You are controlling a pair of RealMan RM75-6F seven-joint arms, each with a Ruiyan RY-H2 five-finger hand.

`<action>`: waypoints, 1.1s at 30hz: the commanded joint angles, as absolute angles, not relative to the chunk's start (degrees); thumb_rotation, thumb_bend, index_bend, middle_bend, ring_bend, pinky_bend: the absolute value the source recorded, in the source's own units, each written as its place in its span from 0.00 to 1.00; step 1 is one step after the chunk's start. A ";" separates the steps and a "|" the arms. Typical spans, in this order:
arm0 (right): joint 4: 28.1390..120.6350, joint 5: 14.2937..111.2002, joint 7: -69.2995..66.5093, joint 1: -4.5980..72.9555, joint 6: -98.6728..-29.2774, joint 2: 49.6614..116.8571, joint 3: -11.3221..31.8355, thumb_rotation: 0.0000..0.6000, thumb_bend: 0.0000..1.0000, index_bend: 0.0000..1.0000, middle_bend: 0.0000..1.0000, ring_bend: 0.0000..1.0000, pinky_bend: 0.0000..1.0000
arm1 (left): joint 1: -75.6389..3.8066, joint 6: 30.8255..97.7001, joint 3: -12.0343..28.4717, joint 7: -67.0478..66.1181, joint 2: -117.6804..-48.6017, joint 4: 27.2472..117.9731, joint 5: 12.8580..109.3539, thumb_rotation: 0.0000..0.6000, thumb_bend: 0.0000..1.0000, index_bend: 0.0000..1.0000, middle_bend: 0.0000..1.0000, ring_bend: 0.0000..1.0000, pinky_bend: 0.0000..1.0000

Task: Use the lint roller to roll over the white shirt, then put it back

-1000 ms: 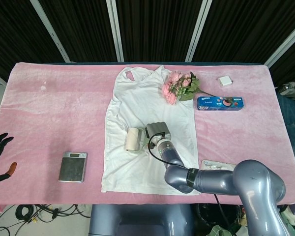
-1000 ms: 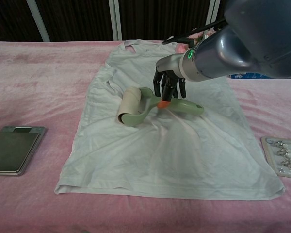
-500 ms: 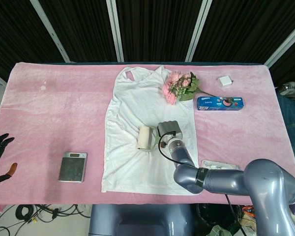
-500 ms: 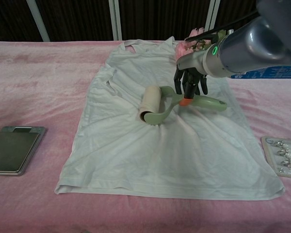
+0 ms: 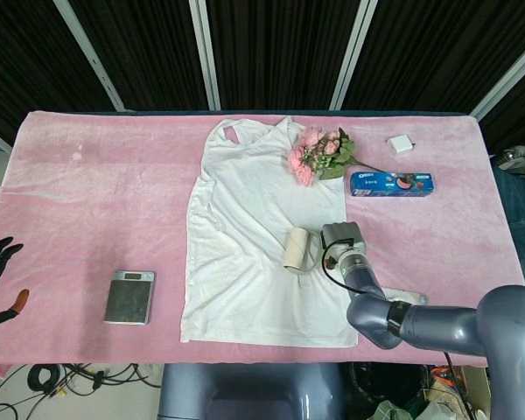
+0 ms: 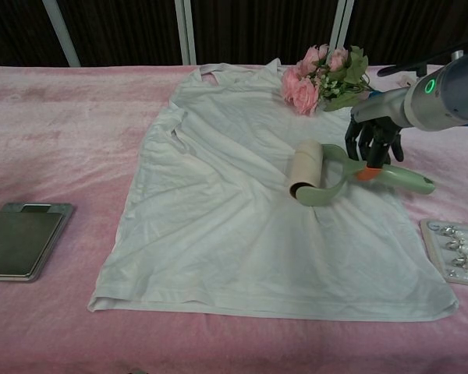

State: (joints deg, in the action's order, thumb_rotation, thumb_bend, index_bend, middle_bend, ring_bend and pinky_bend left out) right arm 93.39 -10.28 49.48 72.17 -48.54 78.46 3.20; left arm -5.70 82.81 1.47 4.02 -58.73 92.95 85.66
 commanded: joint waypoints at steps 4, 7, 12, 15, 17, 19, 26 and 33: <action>95.09 -8.64 48.19 70.11 -48.29 75.42 1.27 1.00 0.68 0.75 0.65 0.62 0.52 | -5.74 82.68 1.43 3.86 -58.78 92.93 85.66 1.00 0.37 0.14 0.08 0.03 0.16; 95.74 -7.92 47.59 69.28 -48.18 74.22 0.53 1.00 0.67 0.75 0.65 0.62 0.52 | -5.75 82.66 1.41 3.76 -58.80 92.92 85.69 1.00 0.37 0.14 0.08 0.03 0.16; 96.34 -7.04 46.35 68.08 -48.01 72.62 -0.11 1.00 0.68 0.75 0.65 0.62 0.52 | -5.69 82.77 1.39 3.75 -58.81 92.95 85.73 1.00 0.37 0.14 0.08 0.03 0.16; 96.62 -6.36 45.48 67.58 -47.72 71.75 0.04 1.00 0.68 0.75 0.65 0.62 0.52 | -5.70 82.74 1.36 3.69 -58.84 92.94 85.76 1.00 0.37 0.14 0.08 0.03 0.16; 96.62 -6.11 44.89 67.35 -47.58 71.32 0.31 1.00 0.68 0.75 0.65 0.62 0.52 | -5.70 82.73 1.35 3.67 -58.85 92.94 85.76 1.00 0.37 0.14 0.08 0.03 0.16; 96.67 -5.75 44.06 67.02 -47.31 70.59 0.69 1.00 0.68 0.76 0.65 0.62 0.52 | -5.68 82.73 1.34 3.64 -58.86 92.93 85.75 1.00 0.37 0.14 0.08 0.03 0.16; 96.78 -3.41 38.98 64.61 -45.84 65.81 2.68 1.00 0.68 0.76 0.65 0.62 0.52 | -5.63 82.76 1.34 3.69 -58.82 92.95 85.68 1.00 0.37 0.14 0.08 0.03 0.16; 94.64 -2.34 37.52 62.28 -44.30 62.72 0.71 1.00 0.68 0.76 0.65 0.62 0.52 | -5.64 82.79 1.35 3.47 -58.89 92.94 85.71 1.00 0.37 0.14 0.08 0.03 0.16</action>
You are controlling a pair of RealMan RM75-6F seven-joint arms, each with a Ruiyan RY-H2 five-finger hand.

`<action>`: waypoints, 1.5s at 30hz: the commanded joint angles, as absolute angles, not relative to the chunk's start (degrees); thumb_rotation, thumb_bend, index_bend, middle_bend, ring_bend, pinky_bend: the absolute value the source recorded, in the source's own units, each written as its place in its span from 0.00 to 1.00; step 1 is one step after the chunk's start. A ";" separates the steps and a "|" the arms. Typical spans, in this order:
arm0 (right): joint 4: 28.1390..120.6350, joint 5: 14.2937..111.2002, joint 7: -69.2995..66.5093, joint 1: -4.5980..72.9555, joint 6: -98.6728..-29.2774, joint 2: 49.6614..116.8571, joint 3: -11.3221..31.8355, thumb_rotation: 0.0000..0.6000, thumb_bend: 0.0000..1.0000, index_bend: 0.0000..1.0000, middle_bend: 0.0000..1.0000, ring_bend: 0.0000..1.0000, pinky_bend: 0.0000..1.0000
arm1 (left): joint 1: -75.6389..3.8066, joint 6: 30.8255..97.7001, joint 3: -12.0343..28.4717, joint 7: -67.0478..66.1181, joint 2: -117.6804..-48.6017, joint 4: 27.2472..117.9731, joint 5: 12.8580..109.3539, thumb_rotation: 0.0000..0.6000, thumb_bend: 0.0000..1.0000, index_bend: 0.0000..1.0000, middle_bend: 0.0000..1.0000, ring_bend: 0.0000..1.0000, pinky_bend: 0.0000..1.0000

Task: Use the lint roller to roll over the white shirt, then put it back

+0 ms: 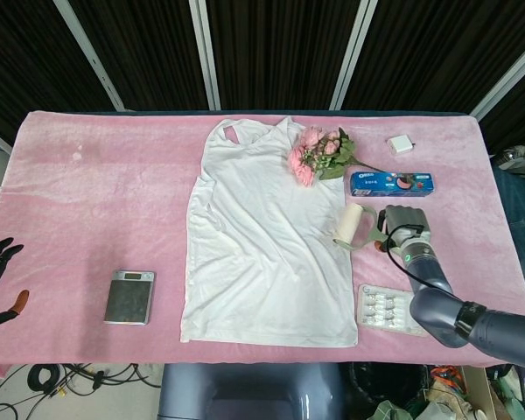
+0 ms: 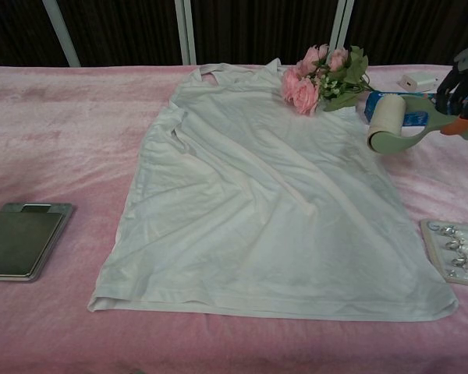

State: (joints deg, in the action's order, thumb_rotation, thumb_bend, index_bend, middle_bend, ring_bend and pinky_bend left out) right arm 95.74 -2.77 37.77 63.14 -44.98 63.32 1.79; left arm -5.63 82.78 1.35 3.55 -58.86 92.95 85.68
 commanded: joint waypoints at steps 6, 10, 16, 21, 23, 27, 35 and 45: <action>90.61 -1.01 35.25 59.84 -41.94 63.25 -0.34 1.00 0.68 0.76 0.65 0.62 0.52 | -5.59 82.84 1.28 3.08 -59.01 92.92 85.78 1.00 0.37 0.14 0.08 0.03 0.16; 87.87 1.32 34.00 58.61 -40.44 64.68 -0.52 1.00 0.68 0.76 0.65 0.62 0.52 | -5.53 82.98 1.35 2.96 -59.06 92.98 85.67 1.00 0.37 0.14 0.08 0.03 0.16; 84.40 5.13 31.57 57.08 -38.59 67.15 0.01 1.00 0.68 0.76 0.65 0.62 0.52 | -5.48 83.06 1.34 2.86 -59.04 92.93 85.70 1.00 0.37 0.14 0.08 0.03 0.16; 82.24 7.53 29.66 56.14 -37.22 68.58 0.32 1.00 0.68 0.76 0.64 0.62 0.52 | -5.54 82.95 1.38 2.83 -59.06 92.88 85.63 1.00 0.37 0.14 0.08 0.03 0.16; 81.41 8.10 28.87 55.84 -36.83 69.10 0.46 1.00 0.68 0.76 0.63 0.61 0.51 | -5.53 82.95 1.39 2.82 -59.07 92.88 85.62 1.00 0.37 0.14 0.08 0.03 0.16; 80.24 9.19 27.62 55.33 -36.27 69.84 0.63 1.00 0.67 0.72 0.57 0.55 0.49 | -5.49 83.03 1.42 2.82 -59.08 92.93 85.57 1.00 0.37 0.14 0.08 0.03 0.16; 79.95 9.67 27.15 55.25 -34.10 69.74 -0.67 1.00 0.40 0.33 0.31 0.30 0.33 | -5.48 82.99 1.35 2.66 -59.14 92.95 85.61 1.00 0.37 0.14 0.08 0.03 0.16; 80.77 7.41 26.82 56.63 -33.02 69.34 -3.28 1.00 0.21 0.00 0.02 0.09 0.22 | -5.30 83.31 1.47 2.77 -59.09 93.05 85.45 1.00 0.37 0.14 0.08 0.03 0.16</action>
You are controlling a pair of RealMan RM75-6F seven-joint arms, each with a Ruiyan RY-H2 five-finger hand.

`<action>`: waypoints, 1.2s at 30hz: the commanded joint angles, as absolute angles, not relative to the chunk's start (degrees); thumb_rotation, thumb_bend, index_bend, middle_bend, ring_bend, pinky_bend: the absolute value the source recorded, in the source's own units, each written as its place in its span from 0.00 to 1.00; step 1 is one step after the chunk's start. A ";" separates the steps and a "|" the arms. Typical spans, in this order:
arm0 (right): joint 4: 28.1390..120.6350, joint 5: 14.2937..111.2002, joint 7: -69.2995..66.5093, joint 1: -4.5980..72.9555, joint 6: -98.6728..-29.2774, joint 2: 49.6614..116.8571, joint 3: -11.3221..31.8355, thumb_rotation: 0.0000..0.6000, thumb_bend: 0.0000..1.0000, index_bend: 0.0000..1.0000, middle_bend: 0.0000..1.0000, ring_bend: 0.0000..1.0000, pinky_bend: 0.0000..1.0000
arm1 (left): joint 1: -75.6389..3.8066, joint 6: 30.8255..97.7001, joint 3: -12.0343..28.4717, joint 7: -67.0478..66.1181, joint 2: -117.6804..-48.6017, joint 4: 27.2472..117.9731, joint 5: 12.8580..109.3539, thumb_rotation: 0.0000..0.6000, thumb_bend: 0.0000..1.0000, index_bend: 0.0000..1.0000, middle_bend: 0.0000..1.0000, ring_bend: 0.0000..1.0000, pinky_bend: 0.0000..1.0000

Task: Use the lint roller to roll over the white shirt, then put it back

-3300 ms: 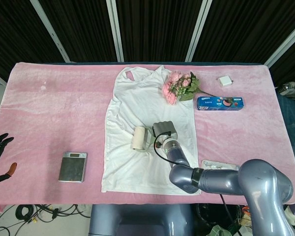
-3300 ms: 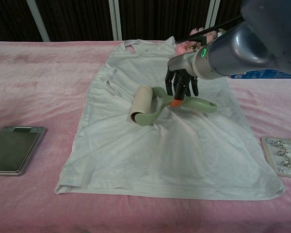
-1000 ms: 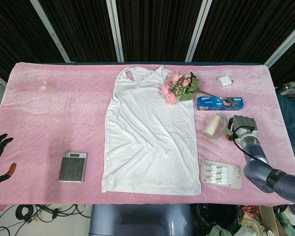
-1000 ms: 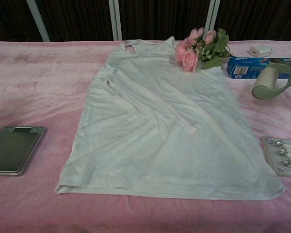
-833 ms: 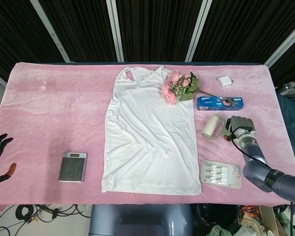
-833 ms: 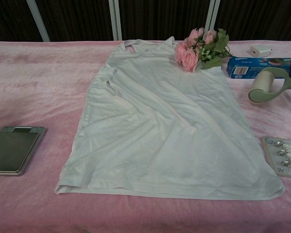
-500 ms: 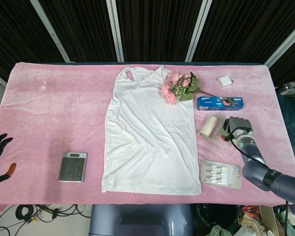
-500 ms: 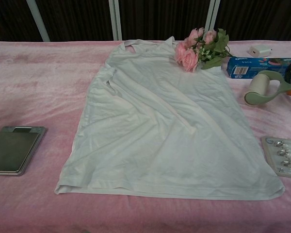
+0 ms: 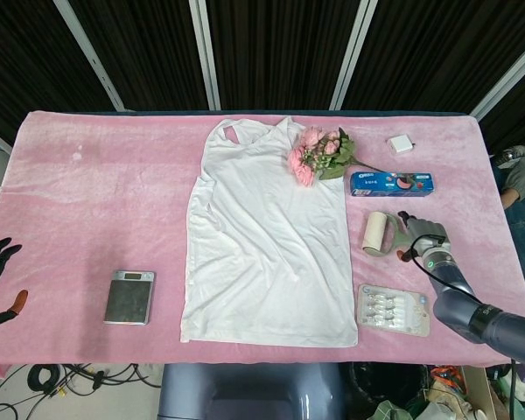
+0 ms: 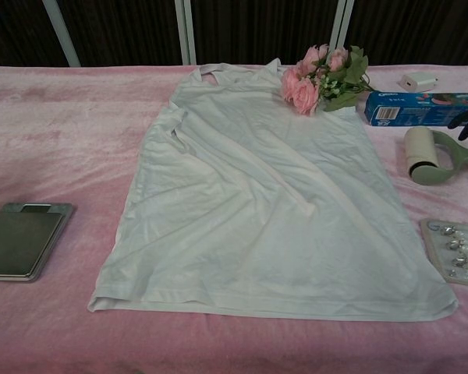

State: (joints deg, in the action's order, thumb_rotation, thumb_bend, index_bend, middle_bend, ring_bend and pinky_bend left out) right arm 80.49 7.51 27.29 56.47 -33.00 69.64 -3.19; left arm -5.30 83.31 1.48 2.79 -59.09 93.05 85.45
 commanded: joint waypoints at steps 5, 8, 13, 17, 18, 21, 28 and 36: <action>82.53 8.40 24.85 56.34 -33.29 67.09 -3.18 1.00 0.19 0.00 0.01 0.08 0.21 | -5.28 83.36 1.52 2.75 -59.11 93.04 85.45 1.00 0.37 0.14 0.08 0.03 0.16; 85.54 10.81 22.50 55.22 -34.46 64.28 -2.15 1.00 0.19 0.00 0.01 0.08 0.21 | -5.29 83.41 1.54 2.72 -59.12 93.04 85.49 1.00 0.37 0.14 0.08 0.03 0.16; 96.31 23.56 17.82 49.05 -45.43 58.24 -0.17 1.00 0.19 0.00 0.01 0.08 0.20 | -5.18 84.05 1.85 2.67 -59.33 92.91 85.50 1.00 0.37 0.14 0.08 0.03 0.16; 105.05 39.92 13.25 40.14 -61.04 55.96 -0.60 1.00 0.19 0.00 0.01 0.08 0.20 | -5.18 84.42 2.08 2.54 -59.42 92.97 85.57 1.00 0.37 0.14 0.08 0.03 0.16; 106.45 44.59 12.37 37.53 -65.41 56.10 -1.37 1.00 0.19 0.00 0.01 0.08 0.20 | -5.18 84.54 2.10 2.44 -59.43 92.97 85.68 1.00 0.37 0.14 0.08 0.03 0.16; 108.26 58.44 10.79 29.67 -78.12 58.00 -4.73 1.00 0.19 0.00 0.01 0.08 0.20 | -5.13 84.76 2.13 2.35 -59.35 92.97 85.83 1.00 0.37 0.13 0.08 0.03 0.16; 102.10 77.62 10.33 17.85 -93.73 65.27 -10.29 1.00 0.19 0.00 0.01 0.07 0.19 | -5.01 85.23 2.28 2.82 -59.04 93.19 86.00 1.00 0.37 0.13 0.08 0.03 0.15; 97.70 83.34 11.89 13.44 -95.72 69.00 -12.05 1.00 0.19 0.00 0.01 0.07 0.19 | -5.07 85.02 2.16 2.67 -58.93 93.06 86.14 1.00 0.37 0.13 0.08 0.03 0.15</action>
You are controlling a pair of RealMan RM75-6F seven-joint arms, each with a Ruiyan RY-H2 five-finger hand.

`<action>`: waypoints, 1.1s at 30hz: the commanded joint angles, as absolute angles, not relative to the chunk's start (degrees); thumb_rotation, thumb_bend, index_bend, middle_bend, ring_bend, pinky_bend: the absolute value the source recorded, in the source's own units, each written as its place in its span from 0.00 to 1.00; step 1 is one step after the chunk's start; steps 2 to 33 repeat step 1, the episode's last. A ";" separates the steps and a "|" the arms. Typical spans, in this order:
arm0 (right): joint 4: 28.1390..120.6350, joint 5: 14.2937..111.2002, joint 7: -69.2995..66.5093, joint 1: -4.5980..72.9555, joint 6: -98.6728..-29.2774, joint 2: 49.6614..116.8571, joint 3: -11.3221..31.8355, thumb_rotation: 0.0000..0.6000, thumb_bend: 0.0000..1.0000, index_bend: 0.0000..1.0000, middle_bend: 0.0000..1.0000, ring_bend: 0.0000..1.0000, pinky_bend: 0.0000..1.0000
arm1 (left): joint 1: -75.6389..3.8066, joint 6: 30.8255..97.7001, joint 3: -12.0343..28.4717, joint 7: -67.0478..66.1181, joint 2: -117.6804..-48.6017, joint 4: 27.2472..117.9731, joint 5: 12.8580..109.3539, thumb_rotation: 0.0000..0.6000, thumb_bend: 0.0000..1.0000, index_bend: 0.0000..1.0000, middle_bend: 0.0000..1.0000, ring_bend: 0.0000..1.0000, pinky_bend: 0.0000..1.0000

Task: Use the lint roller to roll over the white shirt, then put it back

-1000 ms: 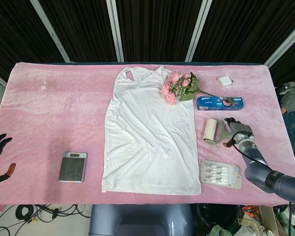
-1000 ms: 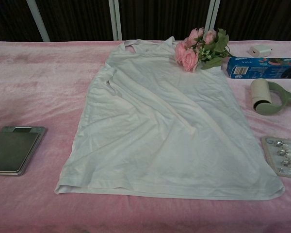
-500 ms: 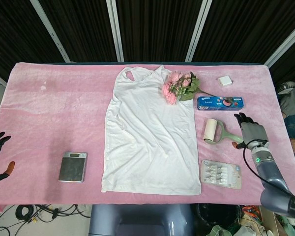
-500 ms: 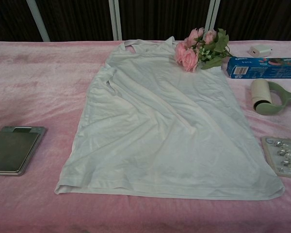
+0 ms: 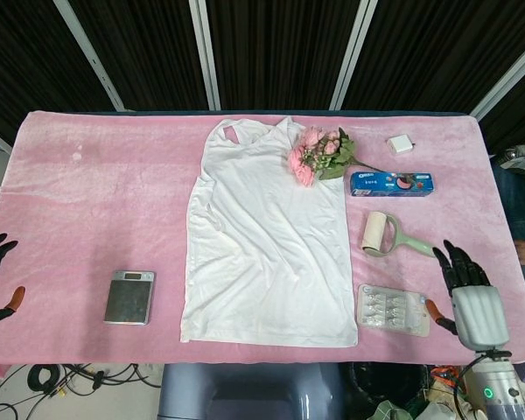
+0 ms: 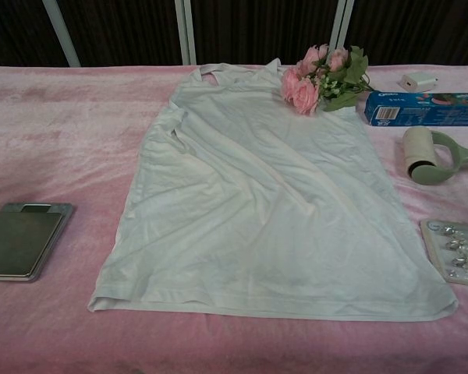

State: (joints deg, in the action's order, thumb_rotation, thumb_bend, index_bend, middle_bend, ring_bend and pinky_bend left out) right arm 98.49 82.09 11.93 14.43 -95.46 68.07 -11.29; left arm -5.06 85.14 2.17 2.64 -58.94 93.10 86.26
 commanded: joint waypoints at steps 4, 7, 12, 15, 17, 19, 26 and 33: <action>97.43 83.63 11.65 13.14 -95.49 69.21 -12.14 1.00 0.19 0.00 0.01 0.07 0.19 | -5.06 84.97 2.16 2.70 -58.91 93.02 86.07 1.00 0.37 0.13 0.08 0.03 0.15; 97.43 83.63 11.65 13.14 -95.49 69.21 -12.14 1.00 0.19 0.00 0.01 0.07 0.19 | -5.06 84.97 2.16 2.70 -58.91 93.02 86.07 1.00 0.37 0.13 0.08 0.03 0.15; 97.43 83.63 11.65 13.14 -95.49 69.21 -12.14 1.00 0.19 0.00 0.01 0.07 0.19 | -5.06 84.97 2.16 2.70 -58.91 93.02 86.07 1.00 0.37 0.13 0.08 0.03 0.15; 97.43 83.63 11.65 13.14 -95.49 69.21 -12.14 1.00 0.19 0.00 0.01 0.07 0.19 | -5.06 84.97 2.16 2.70 -58.91 93.02 86.07 1.00 0.37 0.13 0.08 0.03 0.15; 97.43 83.63 11.65 13.14 -95.49 69.21 -12.14 1.00 0.19 0.00 0.01 0.07 0.19 | -5.06 84.97 2.16 2.70 -58.91 93.02 86.07 1.00 0.37 0.13 0.08 0.03 0.15; 97.43 83.63 11.65 13.14 -95.49 69.21 -12.14 1.00 0.19 0.00 0.01 0.07 0.19 | -5.06 84.97 2.16 2.70 -58.91 93.02 86.07 1.00 0.37 0.13 0.08 0.03 0.15; 97.43 83.63 11.65 13.14 -95.49 69.21 -12.14 1.00 0.19 0.00 0.01 0.07 0.19 | -5.06 84.97 2.16 2.70 -58.91 93.02 86.07 1.00 0.37 0.13 0.08 0.03 0.15; 97.43 83.63 11.65 13.14 -95.49 69.21 -12.14 1.00 0.19 0.00 0.01 0.07 0.19 | -5.06 84.97 2.16 2.70 -58.91 93.02 86.07 1.00 0.37 0.13 0.08 0.03 0.15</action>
